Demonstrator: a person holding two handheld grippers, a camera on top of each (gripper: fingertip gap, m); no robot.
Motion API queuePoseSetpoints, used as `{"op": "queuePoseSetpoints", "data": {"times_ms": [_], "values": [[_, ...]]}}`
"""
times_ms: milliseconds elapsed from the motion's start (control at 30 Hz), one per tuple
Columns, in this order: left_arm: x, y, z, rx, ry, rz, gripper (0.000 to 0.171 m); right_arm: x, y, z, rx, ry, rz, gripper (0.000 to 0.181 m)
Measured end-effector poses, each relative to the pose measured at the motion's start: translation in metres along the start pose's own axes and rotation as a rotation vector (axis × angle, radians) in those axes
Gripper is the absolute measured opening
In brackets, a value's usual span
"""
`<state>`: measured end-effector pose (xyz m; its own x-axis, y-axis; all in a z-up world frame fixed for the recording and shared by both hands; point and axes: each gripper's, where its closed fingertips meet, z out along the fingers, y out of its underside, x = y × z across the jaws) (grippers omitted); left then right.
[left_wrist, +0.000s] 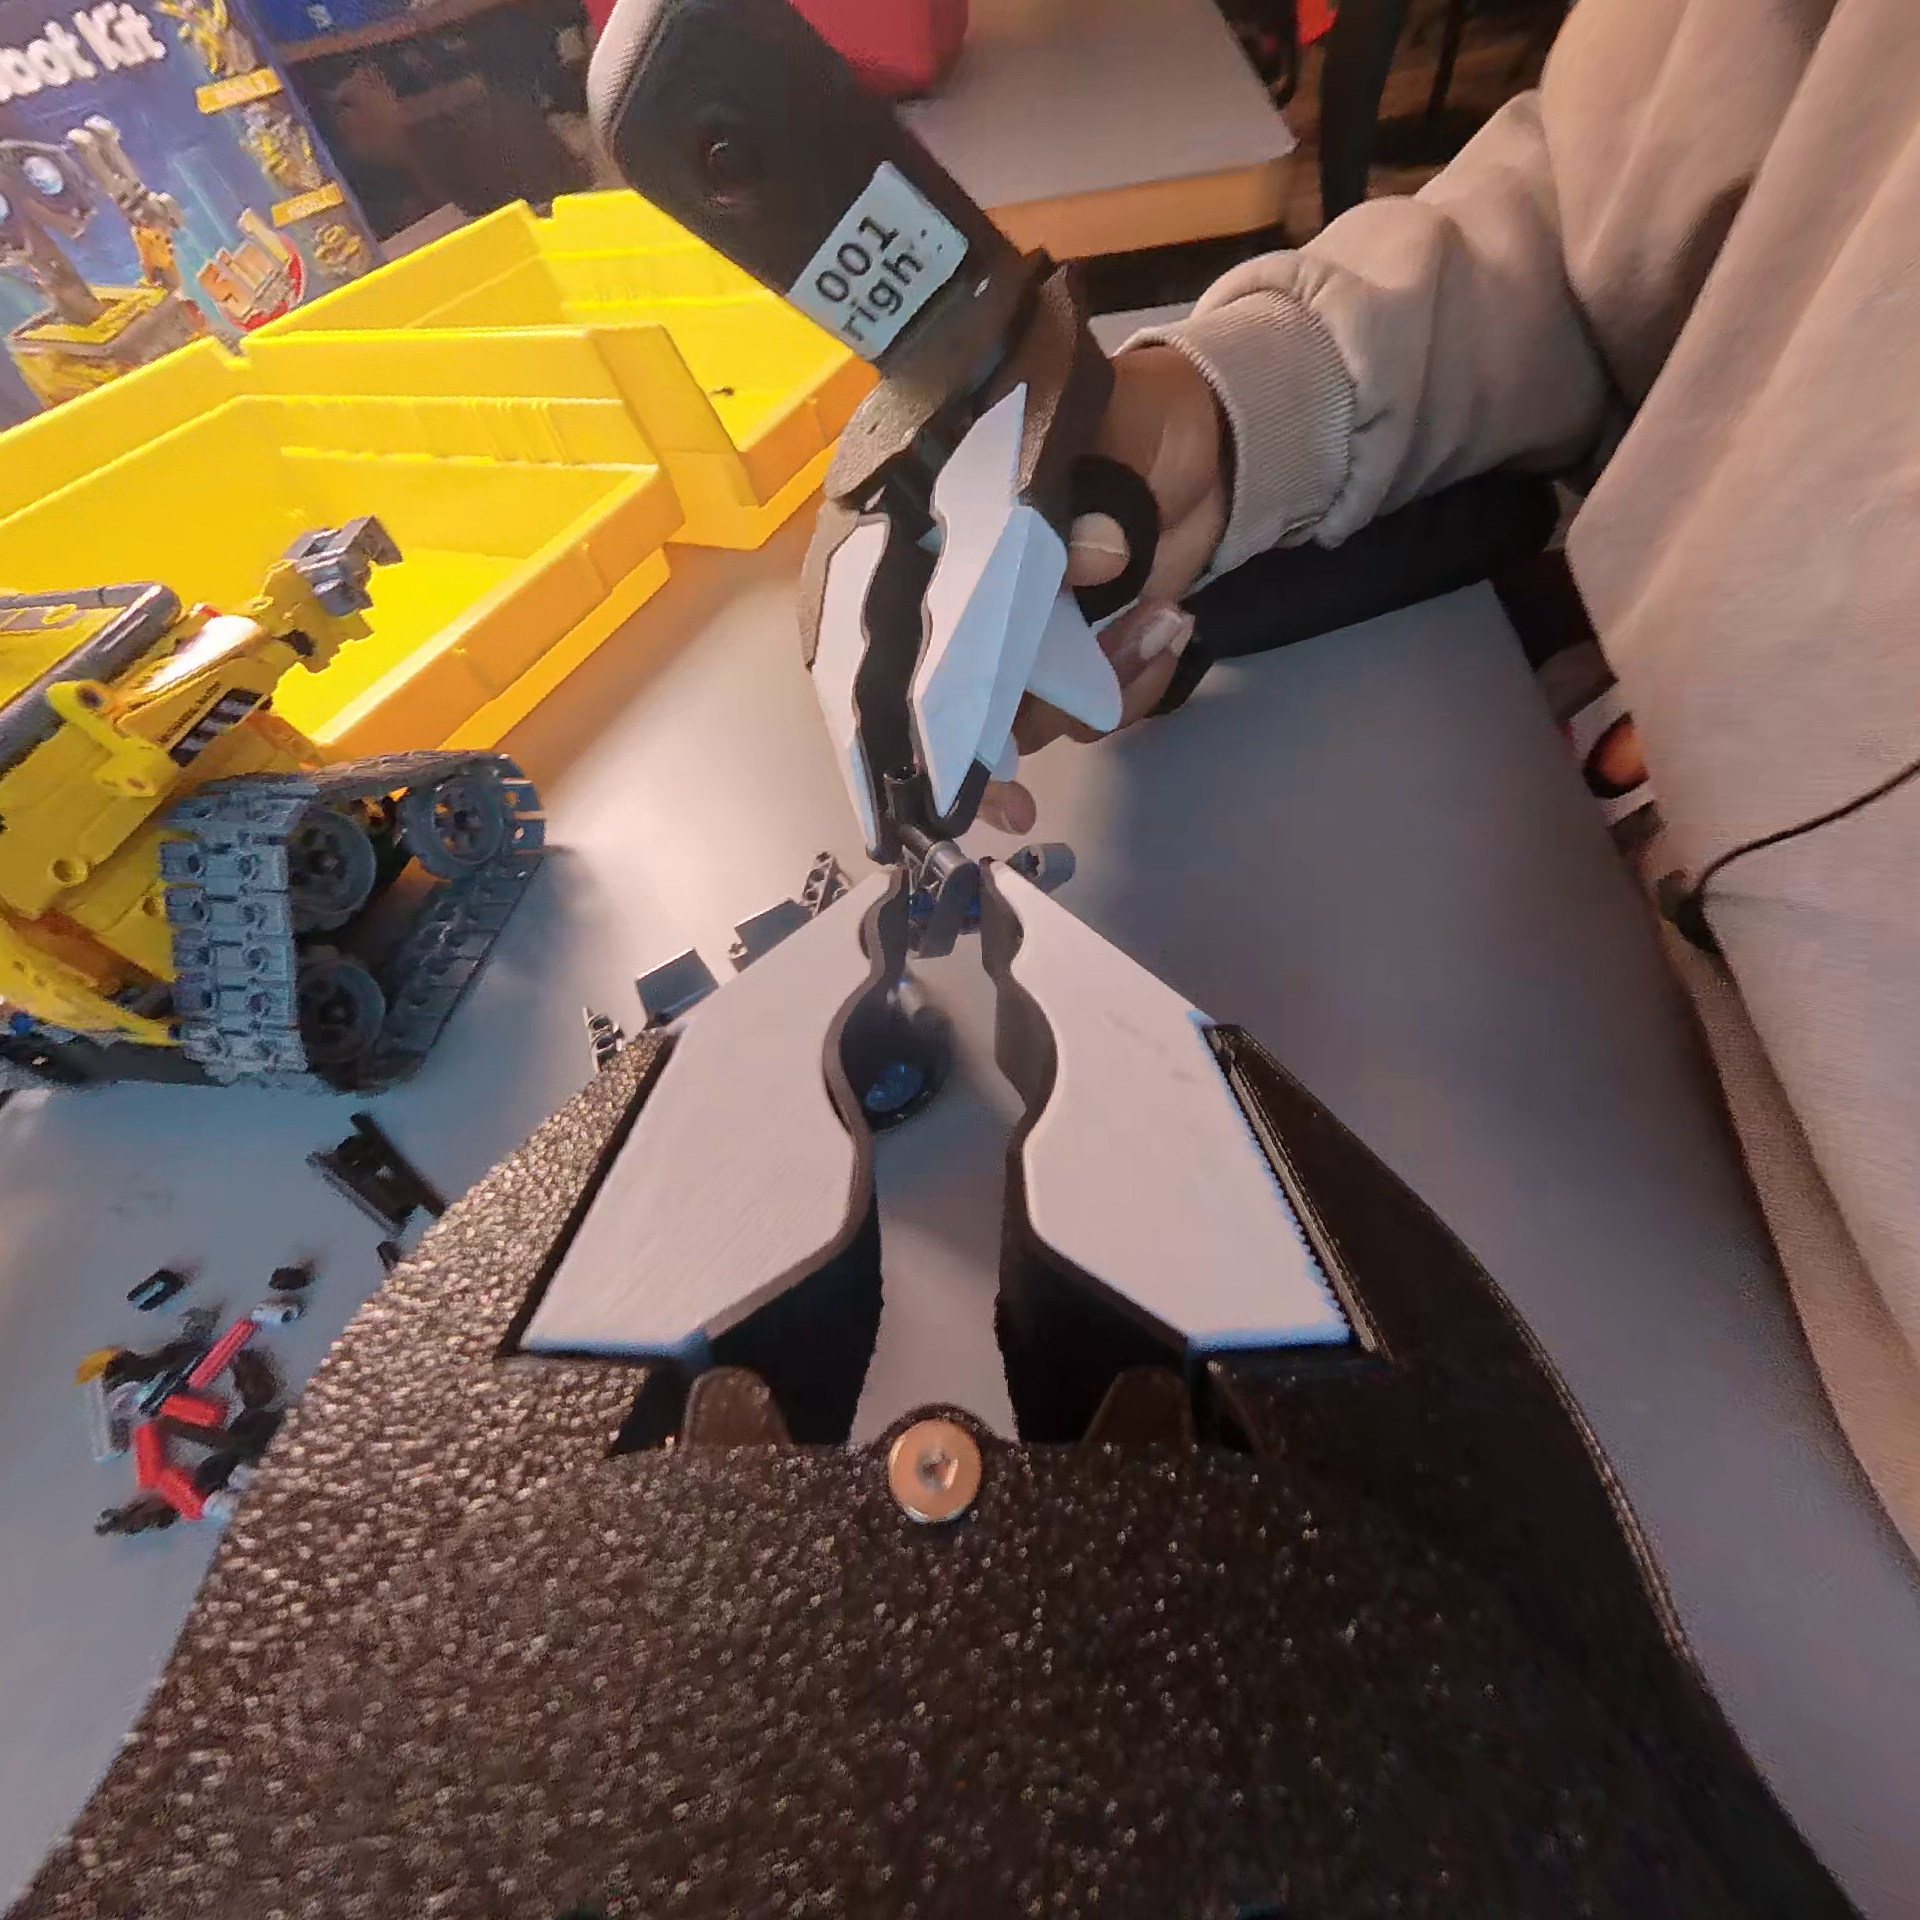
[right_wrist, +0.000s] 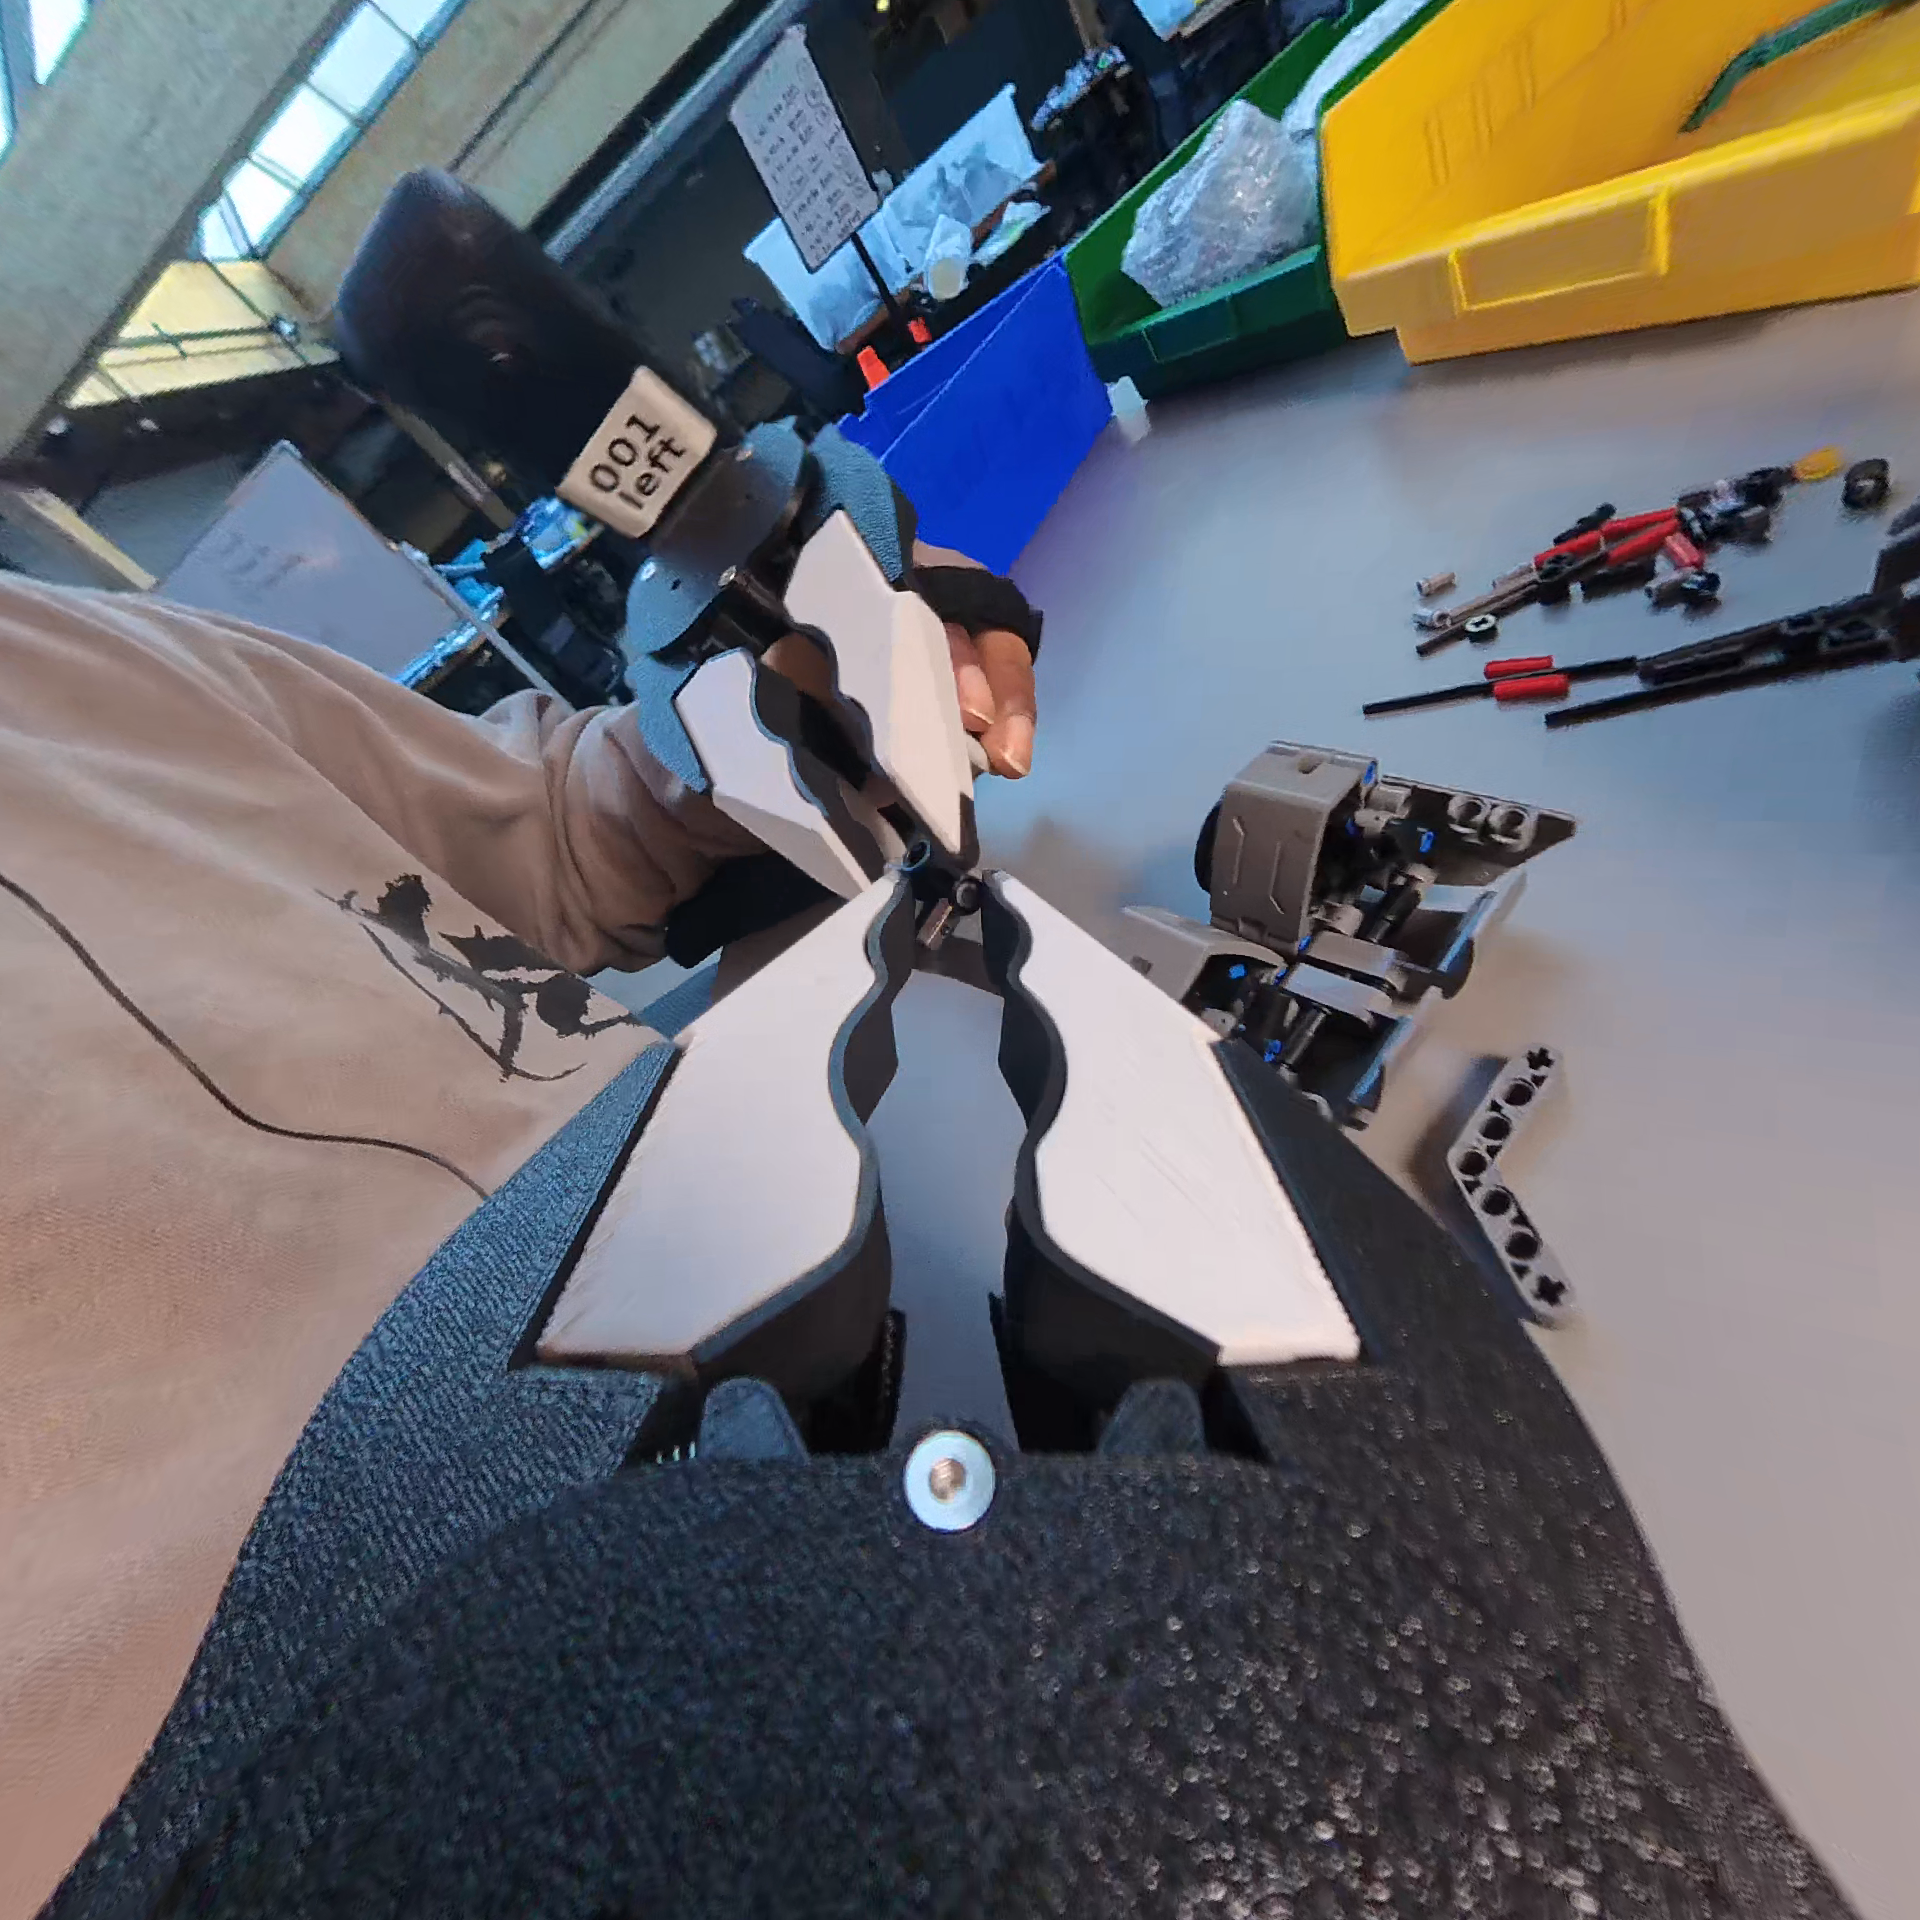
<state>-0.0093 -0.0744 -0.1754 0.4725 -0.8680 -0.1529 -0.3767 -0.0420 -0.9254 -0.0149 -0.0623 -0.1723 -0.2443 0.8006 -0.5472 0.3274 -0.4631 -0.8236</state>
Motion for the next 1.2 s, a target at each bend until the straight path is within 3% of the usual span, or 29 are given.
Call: {"op": "queuePoseSetpoints", "data": {"times_ms": [267,467,733,1000,1200], "values": [[-0.008,-0.001,0.011,0.004,-0.093,-0.057,0.01,0.006,-0.008,-0.005,0.05,0.015,0.022,0.014],[-0.01,-0.024,-0.001,0.19,0.06,-0.33,0.009,-0.004,-0.021,-0.01,0.078,0.093,-0.349,0.014],[-0.009,-0.028,-0.004,0.234,0.127,-0.442,0.009,-0.006,-0.028,-0.011,0.085,0.3,-0.719,0.01],[-0.017,-0.021,-0.001,0.222,0.088,-0.502,0.01,0.006,-0.026,-0.011,0.015,0.445,-0.831,0.006],[-0.019,-0.018,-0.001,0.221,0.084,-0.523,0.011,0.008,-0.023,-0.01,-0.001,0.441,-0.804,0.006]]}}
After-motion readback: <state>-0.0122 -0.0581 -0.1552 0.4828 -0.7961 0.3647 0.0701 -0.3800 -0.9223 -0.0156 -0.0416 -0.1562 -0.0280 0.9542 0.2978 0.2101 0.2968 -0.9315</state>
